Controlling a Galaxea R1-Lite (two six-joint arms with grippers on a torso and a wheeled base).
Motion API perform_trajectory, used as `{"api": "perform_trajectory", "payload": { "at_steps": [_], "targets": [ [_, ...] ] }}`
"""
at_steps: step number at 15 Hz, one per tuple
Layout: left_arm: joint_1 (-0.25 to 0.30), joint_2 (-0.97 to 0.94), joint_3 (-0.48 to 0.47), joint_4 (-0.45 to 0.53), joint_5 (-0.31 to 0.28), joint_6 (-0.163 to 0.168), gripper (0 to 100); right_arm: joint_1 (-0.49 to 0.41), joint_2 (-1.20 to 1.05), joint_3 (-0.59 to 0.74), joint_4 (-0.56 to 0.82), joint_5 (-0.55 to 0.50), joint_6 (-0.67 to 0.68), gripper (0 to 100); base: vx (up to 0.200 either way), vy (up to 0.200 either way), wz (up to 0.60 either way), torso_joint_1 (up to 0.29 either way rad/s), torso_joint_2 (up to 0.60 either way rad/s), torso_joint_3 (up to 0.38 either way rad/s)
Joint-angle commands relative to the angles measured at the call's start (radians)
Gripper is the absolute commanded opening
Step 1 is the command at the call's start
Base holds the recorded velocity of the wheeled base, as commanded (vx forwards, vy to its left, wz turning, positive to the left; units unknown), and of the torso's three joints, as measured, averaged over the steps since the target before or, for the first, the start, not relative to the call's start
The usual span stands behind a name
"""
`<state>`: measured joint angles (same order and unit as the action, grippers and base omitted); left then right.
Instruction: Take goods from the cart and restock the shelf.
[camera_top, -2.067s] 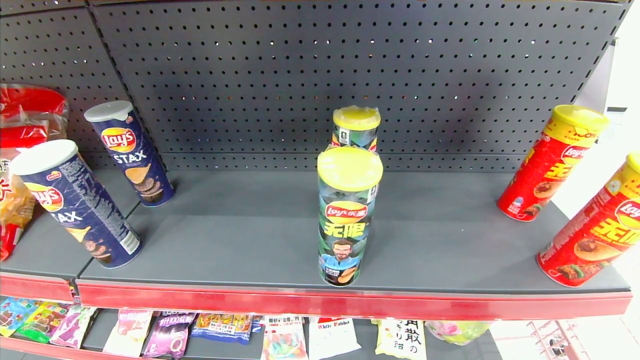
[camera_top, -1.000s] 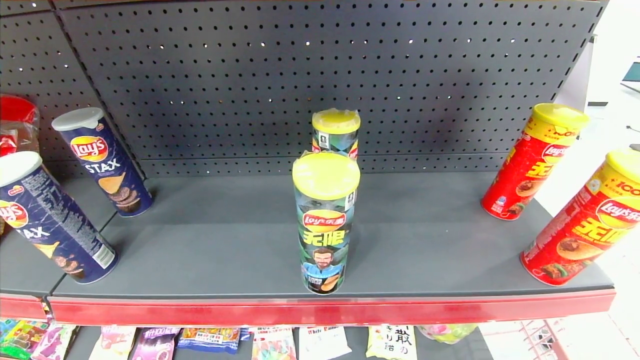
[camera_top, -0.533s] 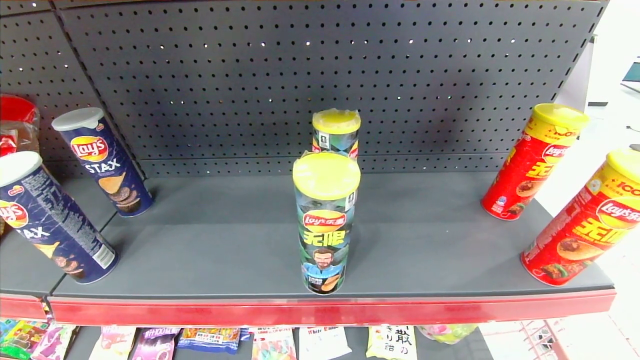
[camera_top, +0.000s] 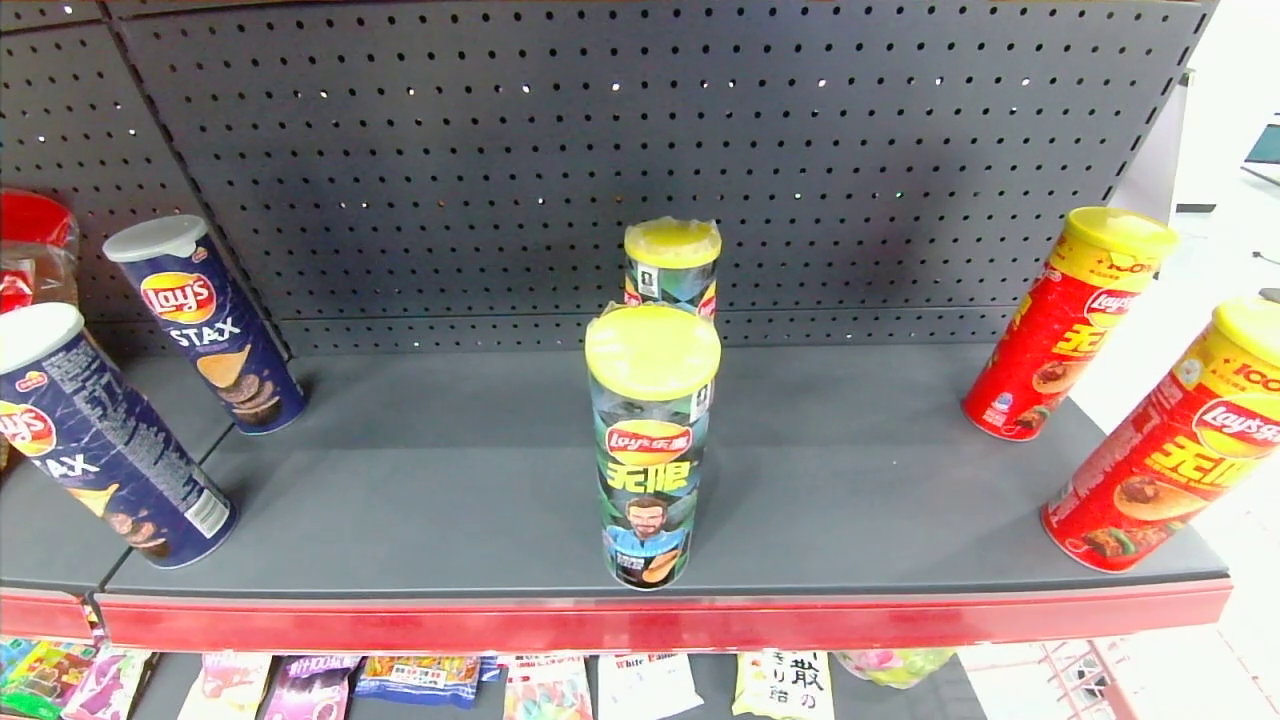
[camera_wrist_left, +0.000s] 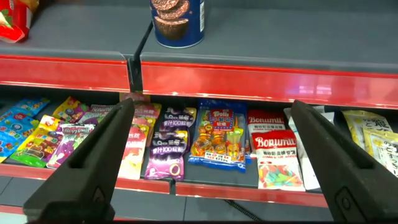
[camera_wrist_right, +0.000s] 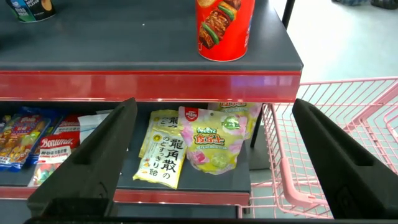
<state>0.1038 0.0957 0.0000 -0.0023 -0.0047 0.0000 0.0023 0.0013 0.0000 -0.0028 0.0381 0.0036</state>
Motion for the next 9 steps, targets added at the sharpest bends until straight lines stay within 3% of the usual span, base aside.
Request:
{"api": "perform_trajectory", "payload": {
  "at_steps": [1,9],
  "targets": [
    [0.000,0.002,0.000,-0.001,0.000,0.000,100,0.001,0.000,0.000,0.000,0.000,-0.002,100,0.000,0.000,0.00,0.000,0.00,0.000],
    [0.000,0.002,0.000,-0.001,0.000,0.000,100,0.001,0.000,0.000,0.000,0.000,-0.001,100,0.000,0.000,0.00,0.000,0.00,0.000]
  ]
}}
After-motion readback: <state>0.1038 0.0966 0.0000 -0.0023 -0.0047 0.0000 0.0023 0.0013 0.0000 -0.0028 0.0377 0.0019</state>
